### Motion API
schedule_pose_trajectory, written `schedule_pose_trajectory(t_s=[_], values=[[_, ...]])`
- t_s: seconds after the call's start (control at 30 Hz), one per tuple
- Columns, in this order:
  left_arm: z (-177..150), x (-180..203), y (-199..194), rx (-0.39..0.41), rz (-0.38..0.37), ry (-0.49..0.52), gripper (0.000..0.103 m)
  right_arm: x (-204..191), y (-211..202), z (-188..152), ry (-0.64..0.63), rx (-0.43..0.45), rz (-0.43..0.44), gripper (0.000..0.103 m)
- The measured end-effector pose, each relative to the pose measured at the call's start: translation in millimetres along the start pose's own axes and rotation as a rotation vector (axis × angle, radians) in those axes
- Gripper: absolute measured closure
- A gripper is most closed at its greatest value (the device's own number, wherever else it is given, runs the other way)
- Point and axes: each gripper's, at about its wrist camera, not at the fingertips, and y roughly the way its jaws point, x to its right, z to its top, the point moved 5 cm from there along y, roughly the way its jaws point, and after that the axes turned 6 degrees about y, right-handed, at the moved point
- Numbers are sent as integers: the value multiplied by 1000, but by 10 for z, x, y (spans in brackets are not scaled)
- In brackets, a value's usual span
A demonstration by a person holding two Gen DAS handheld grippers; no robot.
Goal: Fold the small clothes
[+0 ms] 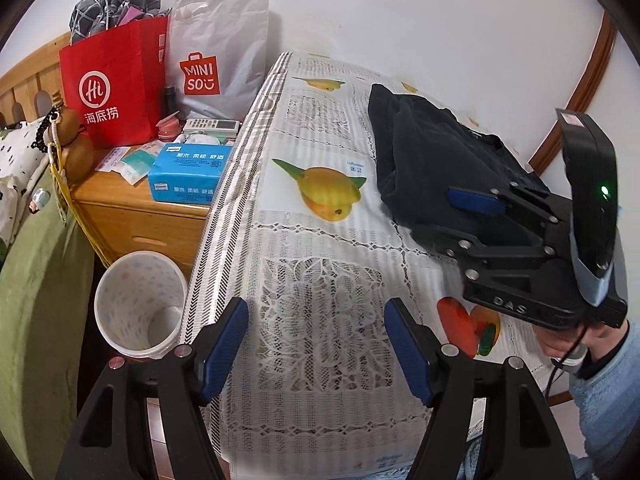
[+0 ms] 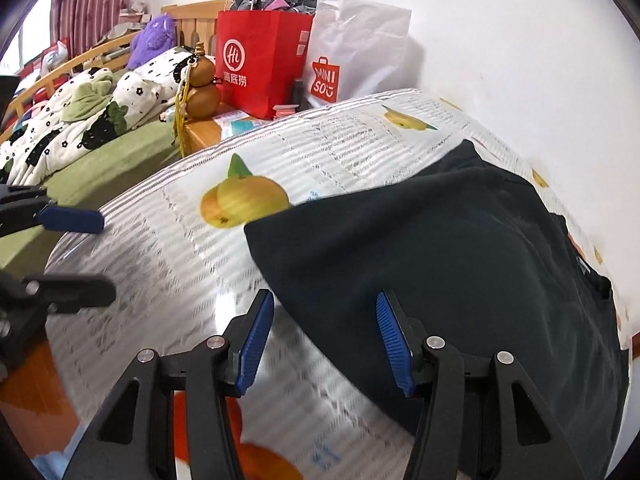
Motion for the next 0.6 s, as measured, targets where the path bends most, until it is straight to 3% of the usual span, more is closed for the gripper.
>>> schedule_pose_trajectory(t_s=[0.2, 0.33, 0.47, 0.6], values=[[9, 54, 3, 4, -12, 14, 35, -17, 160, 97, 29, 29, -3, 50], [13, 91, 28, 0, -13, 17, 34, 82, 234, 209, 69, 31, -34, 84], [53, 209, 76, -8, -25, 28, 34, 291, 85, 336, 172, 62, 53, 88], [109, 377, 126, -18, -24, 62, 34, 656, -359, 495, 291, 202, 90, 89]])
